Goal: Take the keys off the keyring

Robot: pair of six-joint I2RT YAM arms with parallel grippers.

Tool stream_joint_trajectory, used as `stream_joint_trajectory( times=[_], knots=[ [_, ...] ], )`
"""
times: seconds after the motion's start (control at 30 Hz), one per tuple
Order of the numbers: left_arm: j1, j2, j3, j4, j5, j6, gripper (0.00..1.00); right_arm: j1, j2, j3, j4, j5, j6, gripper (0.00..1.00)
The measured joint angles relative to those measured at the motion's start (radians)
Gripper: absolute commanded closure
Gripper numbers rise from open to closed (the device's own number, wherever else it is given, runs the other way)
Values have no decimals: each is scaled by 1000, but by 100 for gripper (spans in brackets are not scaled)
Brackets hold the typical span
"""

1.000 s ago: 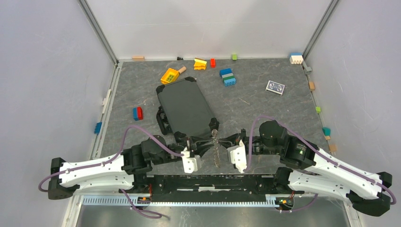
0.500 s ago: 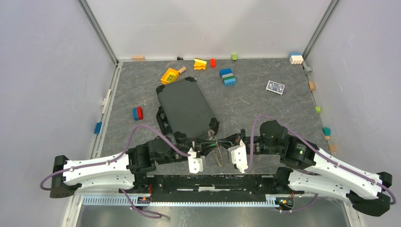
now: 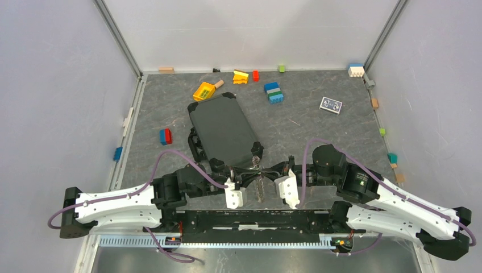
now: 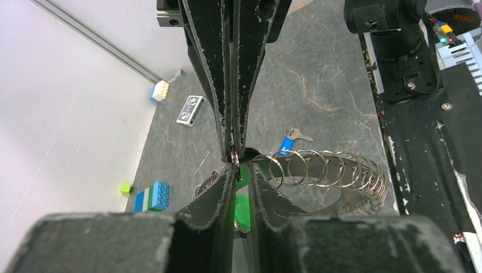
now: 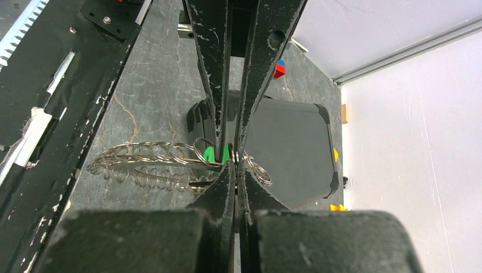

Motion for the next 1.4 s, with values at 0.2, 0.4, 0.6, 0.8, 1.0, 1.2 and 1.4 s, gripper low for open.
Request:
stream_joint_trajectory(
  times=[0.2, 0.4, 0.6, 0.8, 1.0, 1.2, 1.4],
  knots=[
    [0, -2, 0, 0, -1, -2, 98, -1, 0, 0, -2, -4, 0, 100],
    [0, -11, 0, -3, 4, 1, 98, -1, -2, 0, 0, -15, 0, 99],
    [0, -38, -15, 6, 16, 2, 98, 0, -22, -18, 33, -25, 6, 77],
    [0, -76, -61, 9, 8, 2, 98, 0, -85, -59, 103, -20, 23, 66],
    [0, -99, -87, 44, -9, 1, 98, 0, -143, -122, 182, -9, 68, 69],
    [0, -101, -89, 65, -26, -1, 98, 0, -188, -232, 311, -6, 184, 67],
    [0, -106, -89, 72, -37, -6, 98, 0, -237, -391, 502, 76, 363, 62]
  ],
)
